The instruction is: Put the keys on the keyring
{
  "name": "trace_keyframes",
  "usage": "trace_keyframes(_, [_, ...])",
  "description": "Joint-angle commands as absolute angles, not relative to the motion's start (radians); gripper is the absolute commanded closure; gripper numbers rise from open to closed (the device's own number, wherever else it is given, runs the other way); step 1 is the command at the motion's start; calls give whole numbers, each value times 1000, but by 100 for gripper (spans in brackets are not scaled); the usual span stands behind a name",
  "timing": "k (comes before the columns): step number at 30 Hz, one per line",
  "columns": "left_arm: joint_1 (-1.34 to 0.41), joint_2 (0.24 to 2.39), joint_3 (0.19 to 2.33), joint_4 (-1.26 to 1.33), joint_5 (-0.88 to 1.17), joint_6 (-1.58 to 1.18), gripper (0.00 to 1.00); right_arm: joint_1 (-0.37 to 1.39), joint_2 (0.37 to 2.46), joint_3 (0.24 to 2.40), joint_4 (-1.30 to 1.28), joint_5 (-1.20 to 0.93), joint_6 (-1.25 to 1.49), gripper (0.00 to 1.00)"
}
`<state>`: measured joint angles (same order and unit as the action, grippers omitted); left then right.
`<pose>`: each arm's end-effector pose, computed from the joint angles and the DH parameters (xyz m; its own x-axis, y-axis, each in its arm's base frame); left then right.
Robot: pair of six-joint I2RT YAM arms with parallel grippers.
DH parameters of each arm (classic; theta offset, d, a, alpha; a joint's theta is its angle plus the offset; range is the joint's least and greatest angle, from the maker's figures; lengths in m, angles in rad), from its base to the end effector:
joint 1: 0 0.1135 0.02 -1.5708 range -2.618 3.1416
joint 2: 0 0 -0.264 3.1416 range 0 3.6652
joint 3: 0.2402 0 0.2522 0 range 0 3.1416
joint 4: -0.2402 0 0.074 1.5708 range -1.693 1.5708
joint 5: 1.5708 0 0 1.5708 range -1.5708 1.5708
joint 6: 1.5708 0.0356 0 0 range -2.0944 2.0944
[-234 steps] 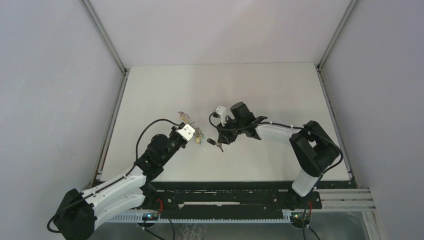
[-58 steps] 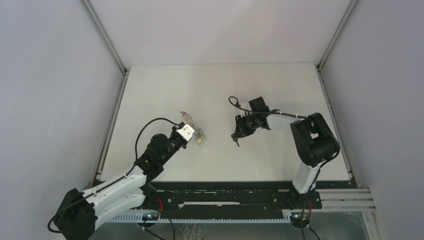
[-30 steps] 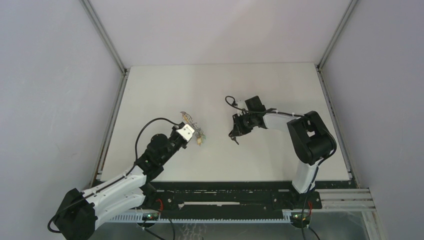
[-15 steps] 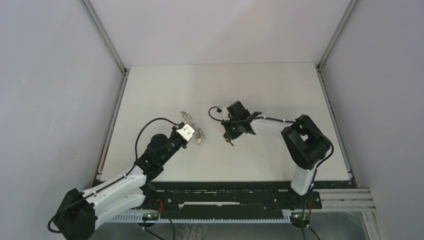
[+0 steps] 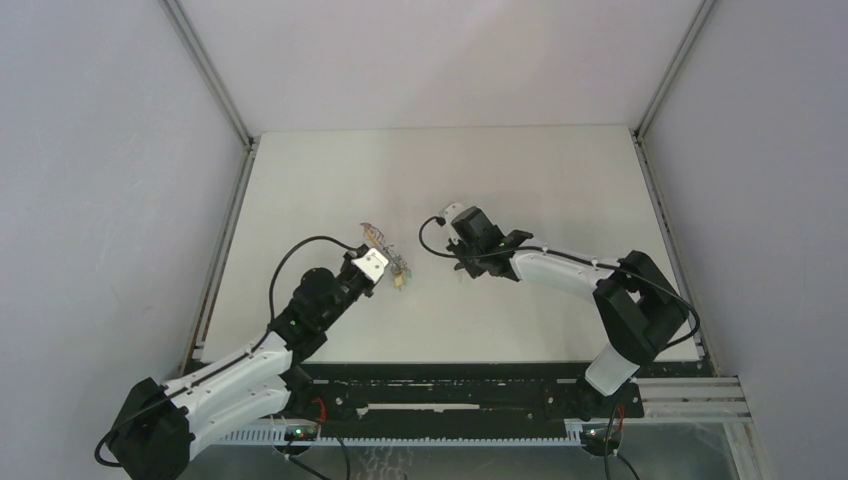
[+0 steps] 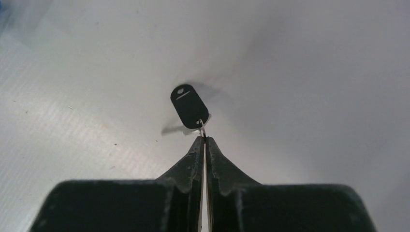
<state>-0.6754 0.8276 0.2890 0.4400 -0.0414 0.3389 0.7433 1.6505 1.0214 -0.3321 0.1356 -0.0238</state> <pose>0.1503 -0.1186 0.2230 0.1245 0.3258 -0.9372 0.5844 0.7393 0.3347 0.2513 0.2245 0.1914 -0.5889 -0.5733 -0.5697 -0.6277 0.7684 -0.1244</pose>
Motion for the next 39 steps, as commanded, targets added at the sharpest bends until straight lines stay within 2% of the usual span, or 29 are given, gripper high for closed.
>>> trace_keyframes(1, [-670,798,288,514,-40,320,100,757,1581,978,-317,254,-35,100])
trace_keyframes(8, [-670,785,285,516,-41,317,100,778,1491,916,-400,318,3,100])
trace_keyframes(15, [-671,761,278,519,-44,312,100,858,1385,919,-609,414,73,100])
trace_keyframes(23, [-672,751,274,523,-52,309,100,945,1338,949,-758,272,132,100])
trace_keyframes(39, [-672,750,265,529,-85,314,100,863,1667,1031,-377,279,9,100])
